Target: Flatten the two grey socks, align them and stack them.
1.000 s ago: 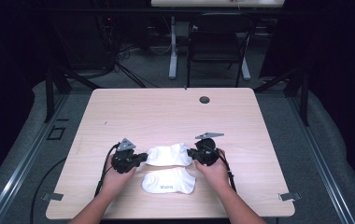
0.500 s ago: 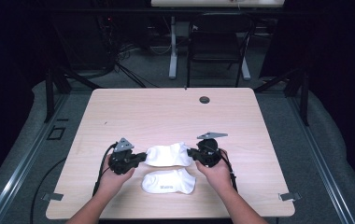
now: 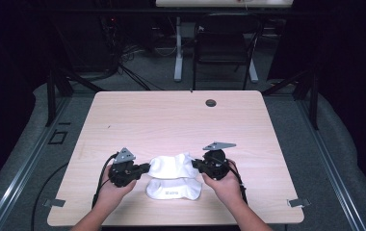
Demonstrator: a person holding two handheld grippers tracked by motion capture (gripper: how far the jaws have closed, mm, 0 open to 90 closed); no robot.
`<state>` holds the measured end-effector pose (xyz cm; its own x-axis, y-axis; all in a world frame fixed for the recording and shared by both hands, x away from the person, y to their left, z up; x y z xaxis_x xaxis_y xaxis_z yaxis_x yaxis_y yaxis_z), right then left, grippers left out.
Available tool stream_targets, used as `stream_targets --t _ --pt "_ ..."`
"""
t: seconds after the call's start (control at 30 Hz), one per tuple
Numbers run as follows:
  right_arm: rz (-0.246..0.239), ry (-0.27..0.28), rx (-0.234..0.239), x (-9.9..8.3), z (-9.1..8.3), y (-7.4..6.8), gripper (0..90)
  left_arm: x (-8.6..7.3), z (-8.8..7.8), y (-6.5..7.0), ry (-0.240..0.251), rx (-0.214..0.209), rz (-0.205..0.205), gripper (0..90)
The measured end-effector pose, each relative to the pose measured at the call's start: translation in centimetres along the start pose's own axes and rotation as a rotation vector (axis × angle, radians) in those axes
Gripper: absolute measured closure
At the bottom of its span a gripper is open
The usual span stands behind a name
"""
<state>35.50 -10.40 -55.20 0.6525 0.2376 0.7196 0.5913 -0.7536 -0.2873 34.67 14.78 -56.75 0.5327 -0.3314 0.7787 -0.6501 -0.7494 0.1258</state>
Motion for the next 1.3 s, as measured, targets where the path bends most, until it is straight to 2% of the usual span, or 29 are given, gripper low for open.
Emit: stream_targets --t 0.37,0.6,0.67,0.77,0.97,1.03,1.3 --pt "-0.012 -0.006 0.026 -1.3 -1.0 -0.8 86.5 -0.7 -0.7 1.4 -0.009 -0.025 0.000 87.4" --pt "0.004 0.003 0.031 -2.1 -1.4 -1.2 86.5 -1.4 -1.1 2.1 -0.020 -0.039 0.000 87.4" --pt "-0.003 -0.002 0.033 -2.3 -1.6 -1.2 86.5 -1.6 -1.1 2.1 -0.019 -0.039 0.009 87.4" --pt "0.004 0.001 0.033 -2.6 -1.8 -1.3 86.5 -1.8 -1.1 2.4 -0.023 -0.045 -0.001 87.4" --pt "0.004 -0.014 0.032 -3.4 -2.0 -1.4 86.5 -2.1 -1.2 2.9 -0.030 -0.047 0.007 87.4" --pt "0.005 -0.019 0.036 -3.6 -2.0 -1.4 86.4 -2.1 -1.3 2.9 -0.039 -0.046 0.022 87.4" --pt "0.009 -0.030 0.037 -4.2 -1.7 -1.4 86.4 -2.7 -1.4 3.1 -0.039 -0.048 0.011 87.4"
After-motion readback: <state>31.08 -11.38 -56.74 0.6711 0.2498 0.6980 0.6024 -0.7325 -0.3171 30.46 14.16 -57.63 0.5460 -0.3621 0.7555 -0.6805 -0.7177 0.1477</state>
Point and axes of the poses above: each handheld gripper's, and its own axes: z roughly forward along the jaws, x roughly out of its top, y roughly to its right, the point moved 5 cm from there along z, roughly forward along the jaws, and after that the axes turned 3 degrees about x, right-handed, at the moved point
